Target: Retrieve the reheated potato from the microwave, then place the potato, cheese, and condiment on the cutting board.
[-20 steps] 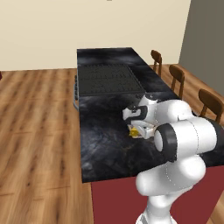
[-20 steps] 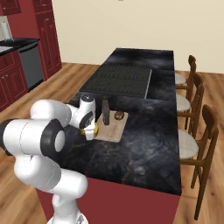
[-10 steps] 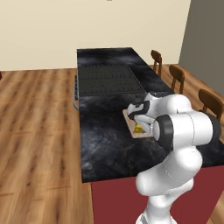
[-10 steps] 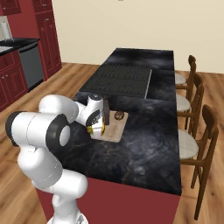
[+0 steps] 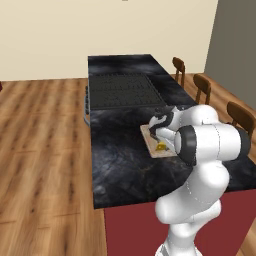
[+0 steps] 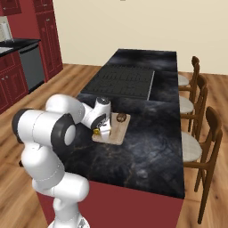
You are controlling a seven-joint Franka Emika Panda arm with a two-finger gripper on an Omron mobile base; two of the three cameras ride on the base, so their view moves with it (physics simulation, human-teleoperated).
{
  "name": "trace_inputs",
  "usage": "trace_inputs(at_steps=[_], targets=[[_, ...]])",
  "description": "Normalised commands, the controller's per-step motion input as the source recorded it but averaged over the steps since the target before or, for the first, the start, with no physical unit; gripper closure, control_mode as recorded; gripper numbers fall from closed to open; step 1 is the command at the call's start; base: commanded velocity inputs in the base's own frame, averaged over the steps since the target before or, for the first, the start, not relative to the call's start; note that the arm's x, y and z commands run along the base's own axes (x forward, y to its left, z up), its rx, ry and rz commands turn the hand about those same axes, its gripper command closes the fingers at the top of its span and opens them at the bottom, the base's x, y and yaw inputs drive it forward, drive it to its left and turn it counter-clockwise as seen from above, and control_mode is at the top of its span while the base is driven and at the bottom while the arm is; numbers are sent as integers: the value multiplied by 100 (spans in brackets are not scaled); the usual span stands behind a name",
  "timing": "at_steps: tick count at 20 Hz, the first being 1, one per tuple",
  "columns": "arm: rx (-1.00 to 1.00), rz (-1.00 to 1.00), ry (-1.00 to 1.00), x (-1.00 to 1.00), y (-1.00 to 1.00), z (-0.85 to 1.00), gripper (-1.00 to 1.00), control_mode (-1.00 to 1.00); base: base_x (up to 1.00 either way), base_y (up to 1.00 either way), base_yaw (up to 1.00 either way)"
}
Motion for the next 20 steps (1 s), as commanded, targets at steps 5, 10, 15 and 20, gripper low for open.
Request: trace_inputs(at_steps=[5,10,15,20], targets=[[0,12,-3,8,-19,-10,100,-100,0,0,0],[0,14,-5,12,-10,-6,100,-100,0,0,0],[0,15,-5,12,-9,-5,100,-100,0,0,0],[0,14,-3,13,-8,-5,100,-100,0,0,0]])
